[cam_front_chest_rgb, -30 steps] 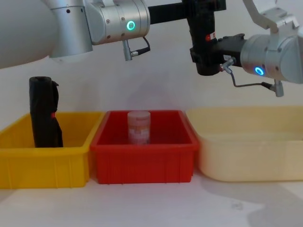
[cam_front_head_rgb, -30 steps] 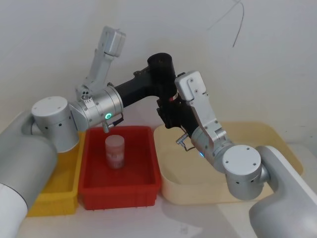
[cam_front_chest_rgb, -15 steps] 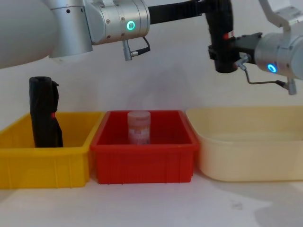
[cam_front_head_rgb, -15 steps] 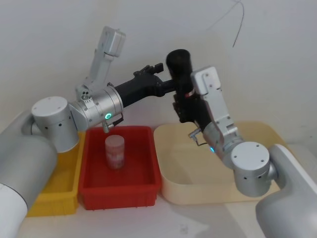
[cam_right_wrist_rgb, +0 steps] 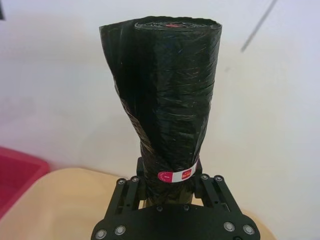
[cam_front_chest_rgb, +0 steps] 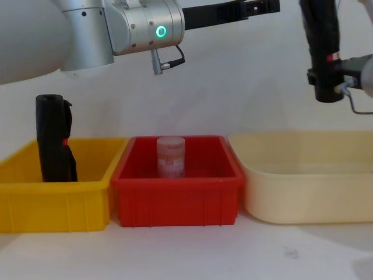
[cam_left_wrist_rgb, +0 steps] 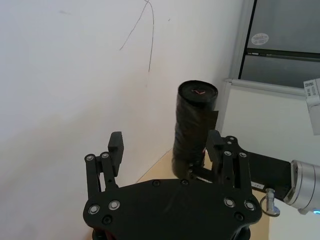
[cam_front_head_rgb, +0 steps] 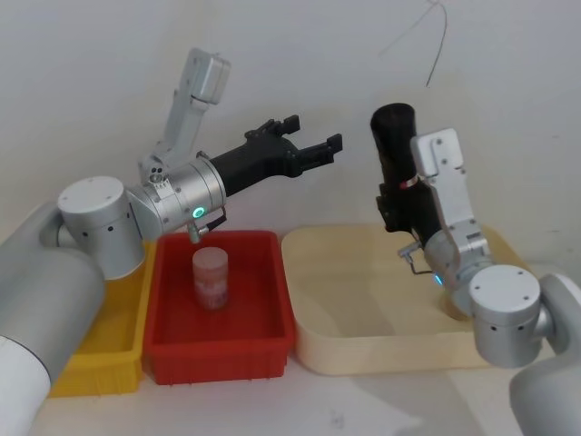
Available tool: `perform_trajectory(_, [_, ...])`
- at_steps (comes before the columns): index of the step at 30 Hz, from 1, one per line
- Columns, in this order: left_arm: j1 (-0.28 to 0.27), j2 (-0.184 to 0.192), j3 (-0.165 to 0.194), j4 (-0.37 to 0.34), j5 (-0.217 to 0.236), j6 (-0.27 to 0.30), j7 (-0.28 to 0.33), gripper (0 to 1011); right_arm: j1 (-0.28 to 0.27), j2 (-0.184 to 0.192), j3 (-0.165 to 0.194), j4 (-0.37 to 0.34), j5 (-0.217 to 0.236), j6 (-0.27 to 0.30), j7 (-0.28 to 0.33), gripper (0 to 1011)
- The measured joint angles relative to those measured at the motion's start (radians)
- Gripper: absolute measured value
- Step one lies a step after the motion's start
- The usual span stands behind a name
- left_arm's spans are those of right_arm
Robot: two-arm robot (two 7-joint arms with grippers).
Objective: Pick up the garbage bag with the one hand and transfer it to the other hand.
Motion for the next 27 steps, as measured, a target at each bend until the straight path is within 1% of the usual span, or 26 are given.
perform_trajectory(6, [0.000, 0.000, 0.000, 0.000, 0.000, 0.000, 0.000, 1001, -0.024, 0.017, 0.019, -0.035, 0.009, 0.022, 0.012, 491])
perform_trajectory(9, [0.000, 0.000, 0.000, 0.000, 0.000, 0.000, 0.000, 1001, -0.040, 0.026, 0.029, -0.066, 0.020, 0.032, 0.035, 491])
perform_trajectory(10, [0.000, 0.000, 0.000, 0.000, 0.000, 0.000, 0.000, 1001, -0.040, 0.026, 0.029, -0.066, 0.020, 0.032, 0.035, 491])
perform_trajectory(16, [0.000, 0.000, 0.000, 0.000, 0.000, 0.000, 0.000, 1001, -0.068, 0.040, 0.043, -0.129, 0.054, 0.040, 0.094, 498])
perform_trajectory(18, [0.000, 0.000, 0.000, 0.000, 0.000, 0.000, 0.000, 1001, -0.073, 0.042, 0.045, -0.140, 0.061, 0.042, 0.106, 522])
perform_trajectory(19, [0.000, 0.000, 0.000, 0.000, 0.000, 0.000, 0.000, 1001, -0.079, 0.043, 0.047, -0.158, 0.070, 0.044, 0.118, 547])
perform_trajectory(20, [0.000, 0.000, 0.000, 0.000, 0.000, 0.000, 0.000, 1001, -0.081, 0.044, 0.048, -0.162, 0.073, 0.045, 0.122, 601])
perform_trajectory(21, [0.000, 0.000, 0.000, 0.000, 0.000, 0.000, 0.000, 1001, -0.084, 0.045, 0.049, -0.168, 0.076, 0.046, 0.126, 619])
perform_trajectory(23, [0.000, 0.000, 0.000, 0.000, 0.000, 0.000, 0.000, 1001, -0.090, 0.047, 0.051, -0.184, 0.084, 0.048, 0.139, 697])
perform_trajectory(25, [0.000, 0.000, 0.000, 0.000, 0.000, 0.000, 0.000, 1001, -0.094, 0.048, 0.053, -0.193, 0.089, 0.049, 0.146, 735])
perform_trajectory(26, [0.000, 0.000, 0.000, 0.000, 0.000, 0.000, 0.000, 1001, -0.097, 0.049, 0.054, -0.201, 0.093, 0.050, 0.152, 785])
perform_trajectory(27, [0.000, 0.000, 0.000, 0.000, 0.000, 0.000, 0.000, 1001, -0.100, 0.050, 0.055, -0.207, 0.097, 0.051, 0.157, 806])
